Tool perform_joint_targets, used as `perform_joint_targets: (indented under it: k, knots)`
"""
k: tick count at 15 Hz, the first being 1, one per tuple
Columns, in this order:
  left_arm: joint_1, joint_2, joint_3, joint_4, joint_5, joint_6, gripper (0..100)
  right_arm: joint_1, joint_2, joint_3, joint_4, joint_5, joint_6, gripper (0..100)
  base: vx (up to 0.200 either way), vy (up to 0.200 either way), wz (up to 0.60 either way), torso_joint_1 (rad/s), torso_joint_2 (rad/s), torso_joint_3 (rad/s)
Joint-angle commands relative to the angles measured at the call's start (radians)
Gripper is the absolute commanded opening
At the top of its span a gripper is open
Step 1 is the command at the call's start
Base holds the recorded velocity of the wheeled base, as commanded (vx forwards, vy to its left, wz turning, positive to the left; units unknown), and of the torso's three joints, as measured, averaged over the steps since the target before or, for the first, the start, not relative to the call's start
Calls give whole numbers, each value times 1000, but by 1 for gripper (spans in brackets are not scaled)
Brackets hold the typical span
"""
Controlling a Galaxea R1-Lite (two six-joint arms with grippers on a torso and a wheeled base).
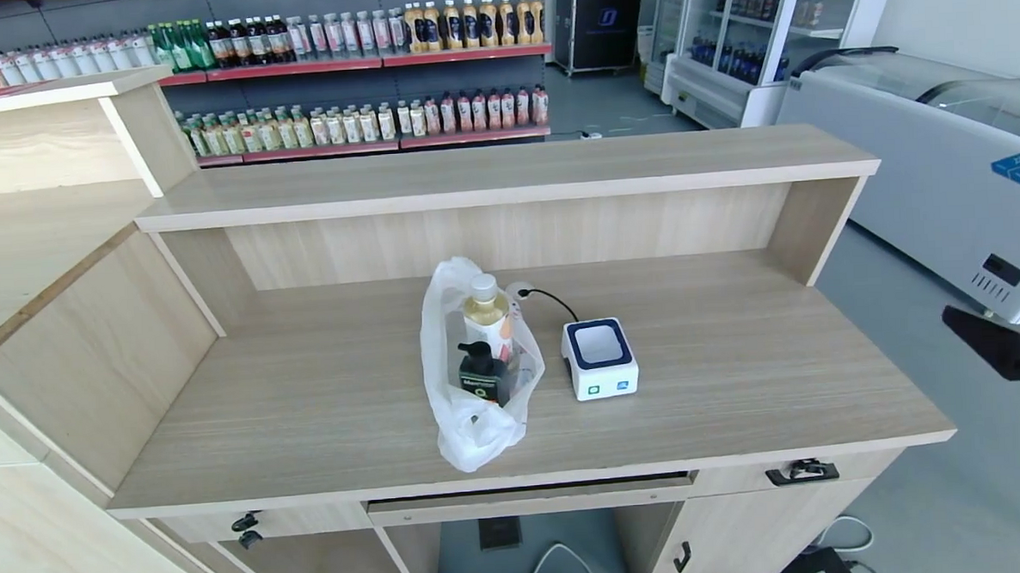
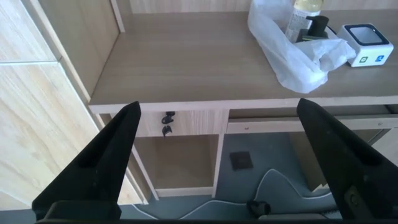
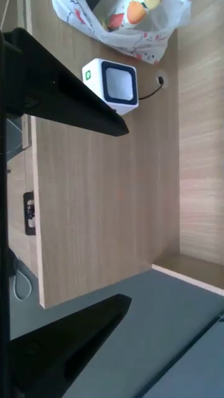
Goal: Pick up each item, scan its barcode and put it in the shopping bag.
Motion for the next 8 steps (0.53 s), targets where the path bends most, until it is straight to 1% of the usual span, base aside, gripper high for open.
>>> perform_joint_targets:
  k: [1,2,3,4,5,7,8]
  knots:
    - [0,2,0,0,0,0,100,8,-319,308,5,-3,32,100,0,0,0,0,0,0]
    - [0,2,0,0,0,-2,100,25,-379,313,26,-6,32,100,0,0,0,0,0,0]
    - [0,2,0,0,0,-2,100,38,-523,313,206,-5,34,100,0,0,0,0,0,0]
    - [0,2,0,0,0,-2,100,52,-609,313,282,-5,35,100,0,0,0,0,0,0]
    - [0,2,0,0,0,0,100,83,-755,313,437,-6,35,100,0,0,0,0,0,0]
    - [0,2,0,0,0,0,100,83,-886,313,561,-6,37,100,0,0,0,0,0,0]
    - [0,2,0,0,0,0,100,83,-987,313,634,-12,35,100,0,0,0,0,0,0]
